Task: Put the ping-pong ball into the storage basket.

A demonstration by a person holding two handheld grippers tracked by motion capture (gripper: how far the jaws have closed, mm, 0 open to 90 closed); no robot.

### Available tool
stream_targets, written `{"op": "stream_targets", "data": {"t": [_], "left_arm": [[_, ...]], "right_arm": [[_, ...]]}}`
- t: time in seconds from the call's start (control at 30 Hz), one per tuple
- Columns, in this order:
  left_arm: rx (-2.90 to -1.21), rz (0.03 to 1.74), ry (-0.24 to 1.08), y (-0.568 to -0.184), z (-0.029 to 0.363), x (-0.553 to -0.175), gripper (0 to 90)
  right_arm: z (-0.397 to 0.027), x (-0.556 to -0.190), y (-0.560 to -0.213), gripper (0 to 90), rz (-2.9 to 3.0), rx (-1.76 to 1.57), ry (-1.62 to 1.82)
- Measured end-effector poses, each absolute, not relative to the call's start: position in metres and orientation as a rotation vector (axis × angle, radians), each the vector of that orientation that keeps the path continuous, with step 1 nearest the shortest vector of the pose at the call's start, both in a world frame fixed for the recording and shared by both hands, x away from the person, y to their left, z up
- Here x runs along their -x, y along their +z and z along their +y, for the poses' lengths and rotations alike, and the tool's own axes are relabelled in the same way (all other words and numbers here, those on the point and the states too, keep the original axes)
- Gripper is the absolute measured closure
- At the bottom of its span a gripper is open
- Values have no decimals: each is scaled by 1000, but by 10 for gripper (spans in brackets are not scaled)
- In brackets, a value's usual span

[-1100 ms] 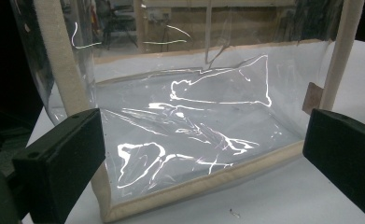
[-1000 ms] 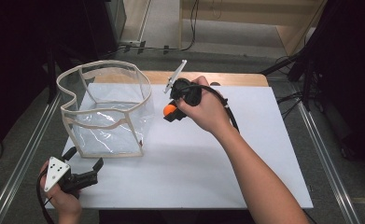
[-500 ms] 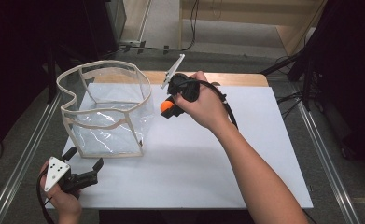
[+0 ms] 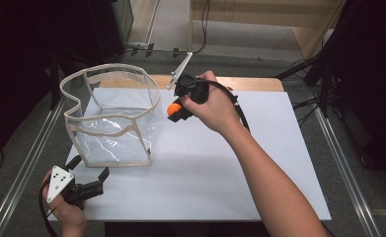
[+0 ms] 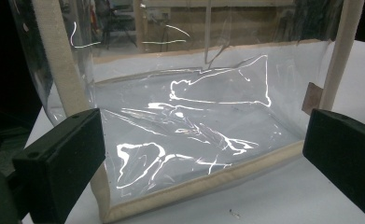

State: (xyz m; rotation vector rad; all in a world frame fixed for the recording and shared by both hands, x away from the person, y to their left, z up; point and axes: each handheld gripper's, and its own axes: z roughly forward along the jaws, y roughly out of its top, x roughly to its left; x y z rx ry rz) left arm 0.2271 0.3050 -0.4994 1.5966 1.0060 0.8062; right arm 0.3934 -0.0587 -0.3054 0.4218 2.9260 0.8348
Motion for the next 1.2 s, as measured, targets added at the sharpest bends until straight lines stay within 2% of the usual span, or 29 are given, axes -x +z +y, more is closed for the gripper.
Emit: {"op": "stream_targets", "data": {"t": [1.2], "left_arm": [[-1598, 1004, 806, -499, 305, -227, 0]], "right_arm": [[-45, -397, -277, 481, 2919, -372, 867]]}}
